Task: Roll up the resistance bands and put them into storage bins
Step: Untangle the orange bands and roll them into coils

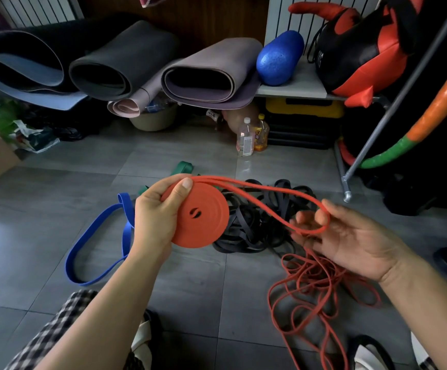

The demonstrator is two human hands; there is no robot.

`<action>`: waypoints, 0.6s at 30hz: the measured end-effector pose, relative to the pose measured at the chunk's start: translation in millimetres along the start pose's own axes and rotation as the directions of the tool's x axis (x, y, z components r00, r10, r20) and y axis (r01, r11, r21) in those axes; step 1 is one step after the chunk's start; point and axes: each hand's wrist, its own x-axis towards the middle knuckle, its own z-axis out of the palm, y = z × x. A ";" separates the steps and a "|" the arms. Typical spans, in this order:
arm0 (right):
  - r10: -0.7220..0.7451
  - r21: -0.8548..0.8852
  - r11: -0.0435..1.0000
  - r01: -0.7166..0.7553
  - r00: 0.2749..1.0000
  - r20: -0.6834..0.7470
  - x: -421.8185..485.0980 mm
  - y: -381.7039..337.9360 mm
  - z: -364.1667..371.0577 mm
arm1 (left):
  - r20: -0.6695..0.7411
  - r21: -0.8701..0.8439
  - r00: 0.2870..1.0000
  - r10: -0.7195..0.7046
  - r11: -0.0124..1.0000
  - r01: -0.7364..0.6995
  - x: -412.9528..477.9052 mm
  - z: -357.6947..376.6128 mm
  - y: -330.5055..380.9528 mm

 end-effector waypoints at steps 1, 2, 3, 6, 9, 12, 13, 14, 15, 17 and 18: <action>0.054 -0.035 0.998 -0.054 0.998 -0.017 0.1 1.3 -2.1 | 0.014 0.005 1.000 0.007 1.000 -0.007 -0.7 0.5 1.4; 0.110 -0.080 0.991 -0.112 0.993 -0.034 -0.4 3.0 -3.1 | 0.029 0.025 0.999 0.029 0.999 -0.030 -1.4 0.9 2.2; 0.160 -0.132 0.977 -0.166 0.986 -0.054 -0.7 5.0 -4.1 | 0.050 0.057 0.997 0.061 0.996 -0.064 -2.3 1.3 3.5; 0.172 -0.362 0.902 -0.234 0.965 -0.196 1.4 12.2 -1.2 | 0.164 0.181 0.967 0.195 0.958 -0.224 -5.8 2.7 5.7; -0.093 -0.655 0.748 -0.108 0.960 -0.264 7.6 18.2 11.9 | 0.332 0.309 0.882 0.335 0.845 -0.437 -12.9 6.4 2.5; -0.263 -0.794 0.591 0.144 0.964 -0.022 14.0 19.5 38.2 | 0.461 0.334 0.800 0.385 0.760 -0.558 -18.5 13.4 -4.3; -0.279 -0.804 0.561 0.200 0.959 0.044 16.5 21.2 45.4 | 0.491 0.317 0.784 0.380 0.760 -0.568 -19.4 15.2 -5.4; -0.278 -0.792 0.565 0.231 0.957 0.081 18.2 22.7 52.0 | 0.512 0.295 0.775 0.370 0.771 -0.564 -19.9 16.5 -5.8; -0.269 -0.760 0.601 0.246 0.958 0.097 18.8 24.0 57.6 | 0.521 0.271 0.775 0.358 0.791 -0.548 -20.3 17.1 -5.9; -0.268 -0.698 0.666 0.262 0.958 0.103 20.8 26.3 60.4 | 0.507 0.233 0.795 0.332 0.836 -0.497 -20.5 18.5 -4.7; -0.280 -0.687 0.678 0.262 0.956 0.089 21.7 25.8 60.7 | 0.491 0.218 0.813 0.314 0.859 -0.463 -20.2 18.8 -4.2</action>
